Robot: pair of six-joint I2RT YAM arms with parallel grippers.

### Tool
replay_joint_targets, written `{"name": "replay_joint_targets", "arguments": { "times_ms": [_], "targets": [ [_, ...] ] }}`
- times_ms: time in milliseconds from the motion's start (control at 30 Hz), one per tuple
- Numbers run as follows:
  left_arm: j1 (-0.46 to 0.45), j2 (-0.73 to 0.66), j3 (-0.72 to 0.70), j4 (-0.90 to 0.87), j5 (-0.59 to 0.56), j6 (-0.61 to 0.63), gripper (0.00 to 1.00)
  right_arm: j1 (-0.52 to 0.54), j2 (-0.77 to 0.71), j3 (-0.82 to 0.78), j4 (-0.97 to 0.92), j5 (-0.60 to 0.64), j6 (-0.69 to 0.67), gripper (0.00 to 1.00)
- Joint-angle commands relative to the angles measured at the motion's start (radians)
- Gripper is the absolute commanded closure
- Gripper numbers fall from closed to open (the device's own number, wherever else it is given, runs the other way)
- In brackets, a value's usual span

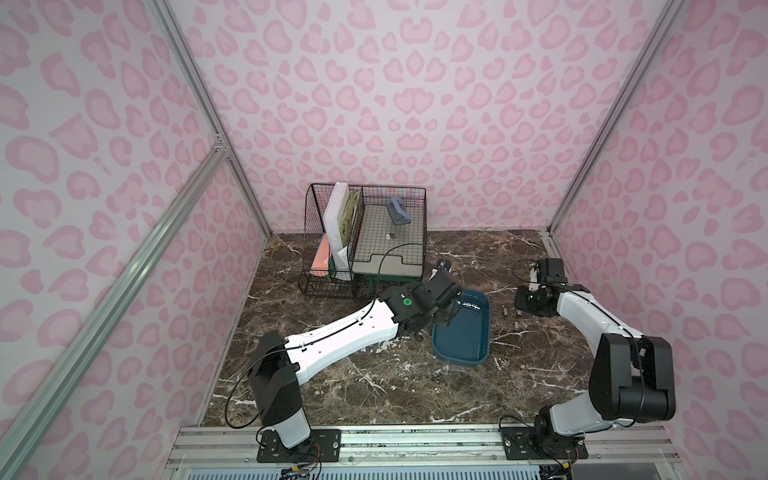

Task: Take out the socket from the storage box
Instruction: Place the socket head at the center of the board, then pick up the socket head from the storage box.

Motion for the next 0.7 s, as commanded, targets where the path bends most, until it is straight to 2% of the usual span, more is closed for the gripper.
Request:
{"name": "replay_joint_targets", "arguments": {
  "times_ms": [0, 300, 667],
  "targets": [
    [0.002, 0.066, 0.061, -0.034, 0.044, 0.042, 0.31, 0.011, -0.05, -0.011, -0.019, -0.033, 0.003, 0.62],
    [0.032, 0.293, 0.246, -0.08, 0.118, 0.115, 0.37, 0.03, -0.192, -0.041, -0.063, -0.043, 0.007, 0.62],
    [0.106, 0.507, 0.404, -0.087, 0.209, 0.196, 0.56, 0.022, -0.236, -0.054, -0.07, -0.051, 0.0, 0.62]
  ]
}}
